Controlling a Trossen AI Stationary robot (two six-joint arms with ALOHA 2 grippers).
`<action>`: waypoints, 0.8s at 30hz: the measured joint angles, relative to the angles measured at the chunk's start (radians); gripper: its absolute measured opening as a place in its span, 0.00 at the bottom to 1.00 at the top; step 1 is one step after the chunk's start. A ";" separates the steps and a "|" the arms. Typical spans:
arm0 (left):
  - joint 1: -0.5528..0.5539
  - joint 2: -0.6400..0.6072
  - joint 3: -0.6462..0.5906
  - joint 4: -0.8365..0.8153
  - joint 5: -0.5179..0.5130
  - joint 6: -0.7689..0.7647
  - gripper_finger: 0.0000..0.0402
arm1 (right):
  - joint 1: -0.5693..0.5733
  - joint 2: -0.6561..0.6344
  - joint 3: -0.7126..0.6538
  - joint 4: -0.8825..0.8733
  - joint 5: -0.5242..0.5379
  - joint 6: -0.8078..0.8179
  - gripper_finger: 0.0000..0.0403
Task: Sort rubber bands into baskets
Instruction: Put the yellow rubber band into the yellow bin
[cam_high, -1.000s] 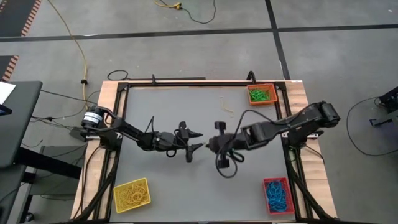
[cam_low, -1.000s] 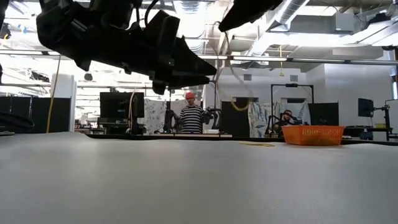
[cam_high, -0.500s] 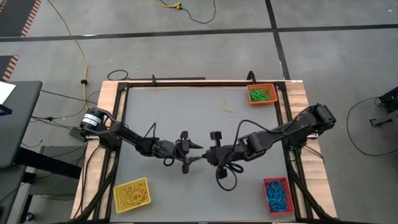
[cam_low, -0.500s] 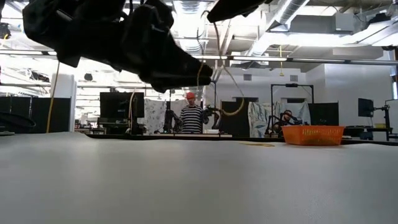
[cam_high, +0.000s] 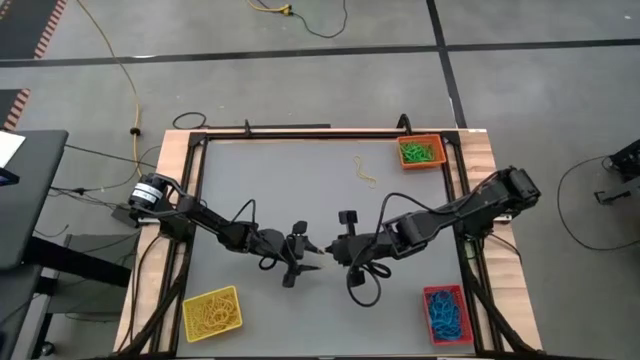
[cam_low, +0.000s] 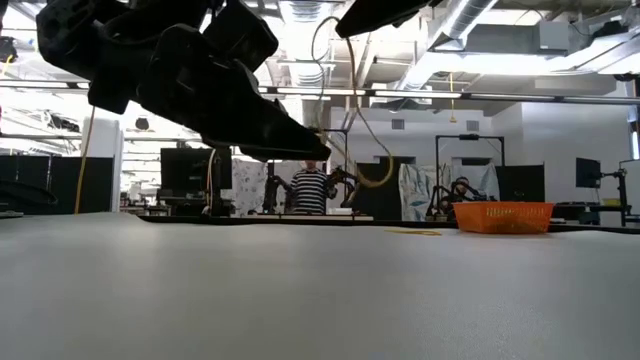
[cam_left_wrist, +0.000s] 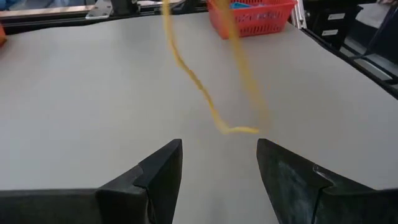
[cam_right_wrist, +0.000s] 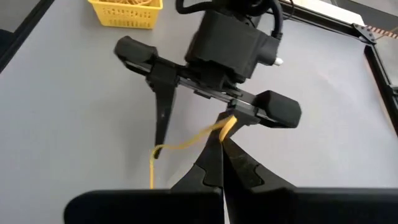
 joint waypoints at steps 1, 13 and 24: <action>0.000 0.000 0.000 -0.002 0.000 0.004 0.49 | 0.004 0.000 0.000 0.000 0.000 0.000 0.05; 0.000 0.000 0.000 -0.016 -0.035 0.003 0.49 | 0.018 0.000 0.000 0.004 0.013 0.000 0.05; 0.013 0.000 0.035 0.058 -0.063 0.025 0.39 | 0.018 0.000 0.000 0.008 0.013 0.003 0.05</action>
